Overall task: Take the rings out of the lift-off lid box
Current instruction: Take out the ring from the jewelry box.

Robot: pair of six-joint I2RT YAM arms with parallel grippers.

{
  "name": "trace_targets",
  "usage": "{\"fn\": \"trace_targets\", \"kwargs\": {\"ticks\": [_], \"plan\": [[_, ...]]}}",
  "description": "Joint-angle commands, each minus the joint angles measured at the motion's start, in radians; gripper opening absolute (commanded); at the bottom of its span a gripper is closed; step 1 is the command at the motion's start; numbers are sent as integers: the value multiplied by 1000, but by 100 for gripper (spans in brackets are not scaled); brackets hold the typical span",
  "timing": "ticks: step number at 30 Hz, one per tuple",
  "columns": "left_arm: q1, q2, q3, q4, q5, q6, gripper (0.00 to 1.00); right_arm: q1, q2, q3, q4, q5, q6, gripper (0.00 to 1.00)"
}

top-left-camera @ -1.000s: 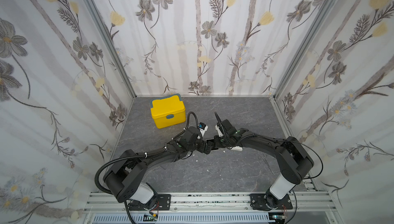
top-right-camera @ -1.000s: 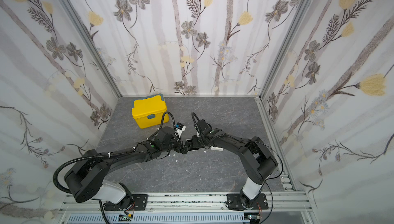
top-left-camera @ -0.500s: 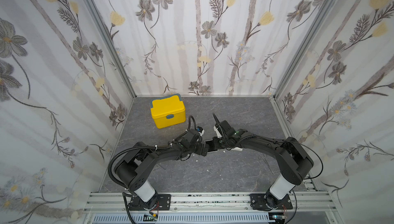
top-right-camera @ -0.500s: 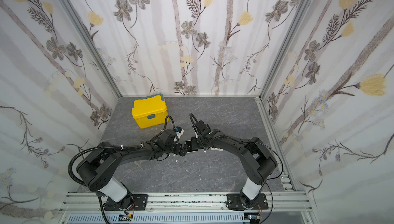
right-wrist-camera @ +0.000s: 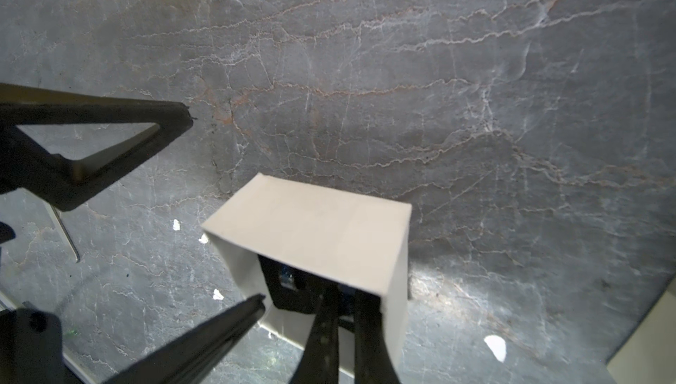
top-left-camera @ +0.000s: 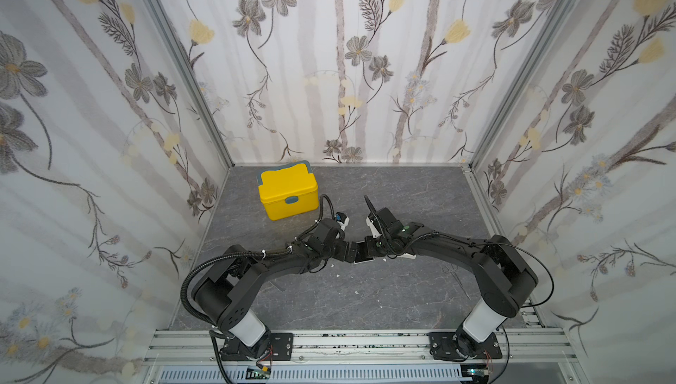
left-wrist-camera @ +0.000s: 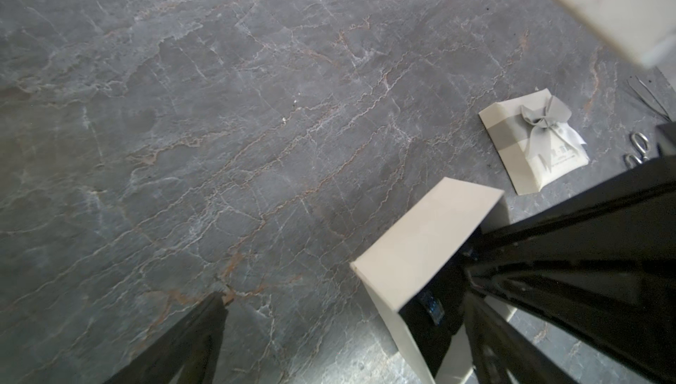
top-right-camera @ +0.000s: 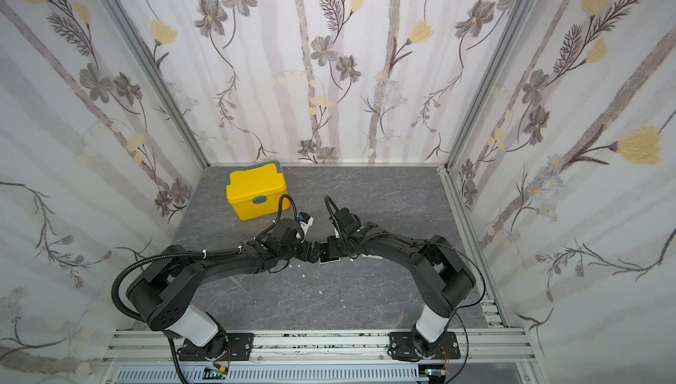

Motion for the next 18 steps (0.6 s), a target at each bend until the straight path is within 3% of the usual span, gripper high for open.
{"fn": "trace_targets", "kwargs": {"ticks": [1,18], "plan": [[5,25,0,30,-1,-13,100,1,1,1,10,-2,-8,0],[7,101,13,32,-12,-29,100,11,-27,-28,43,-4,-24,0]]}}
